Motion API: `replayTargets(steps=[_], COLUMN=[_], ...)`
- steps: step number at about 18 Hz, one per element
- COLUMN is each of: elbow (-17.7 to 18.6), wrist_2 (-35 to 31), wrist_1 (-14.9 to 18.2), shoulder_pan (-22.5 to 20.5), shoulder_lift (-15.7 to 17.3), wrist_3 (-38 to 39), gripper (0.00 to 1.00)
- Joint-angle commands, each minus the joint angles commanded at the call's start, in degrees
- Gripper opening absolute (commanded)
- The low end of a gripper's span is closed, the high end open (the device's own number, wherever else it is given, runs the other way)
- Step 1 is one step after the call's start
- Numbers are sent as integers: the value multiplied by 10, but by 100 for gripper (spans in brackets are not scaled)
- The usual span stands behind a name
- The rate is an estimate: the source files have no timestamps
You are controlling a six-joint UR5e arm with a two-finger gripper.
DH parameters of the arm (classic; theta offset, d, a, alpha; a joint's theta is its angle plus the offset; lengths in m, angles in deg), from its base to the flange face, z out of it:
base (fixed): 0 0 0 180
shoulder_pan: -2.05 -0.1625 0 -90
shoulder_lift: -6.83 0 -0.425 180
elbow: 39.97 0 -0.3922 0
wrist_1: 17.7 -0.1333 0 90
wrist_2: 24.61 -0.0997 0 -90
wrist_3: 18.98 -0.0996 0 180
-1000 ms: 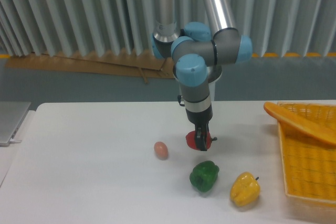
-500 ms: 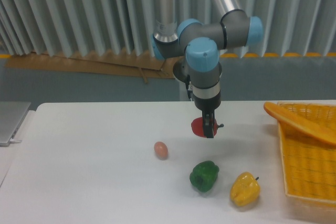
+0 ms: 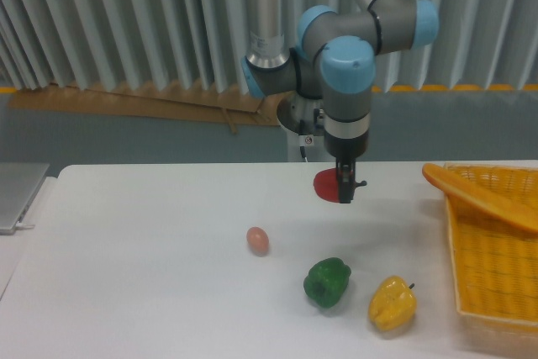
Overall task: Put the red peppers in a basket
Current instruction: 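Lift the red pepper and carry it over the orange basket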
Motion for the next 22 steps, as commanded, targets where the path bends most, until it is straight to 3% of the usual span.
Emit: replayTargets(steps=[15,20,22], elbow=[-21,-43,-44], wrist_2=[19,28,31], wrist_1=[36,19,-34], shoulder_pan=[-126,-157,-162], shoulder_lift=[-1,-6,-9], wrist_3=[-162,-161,-162], gripper=[30,30,30])
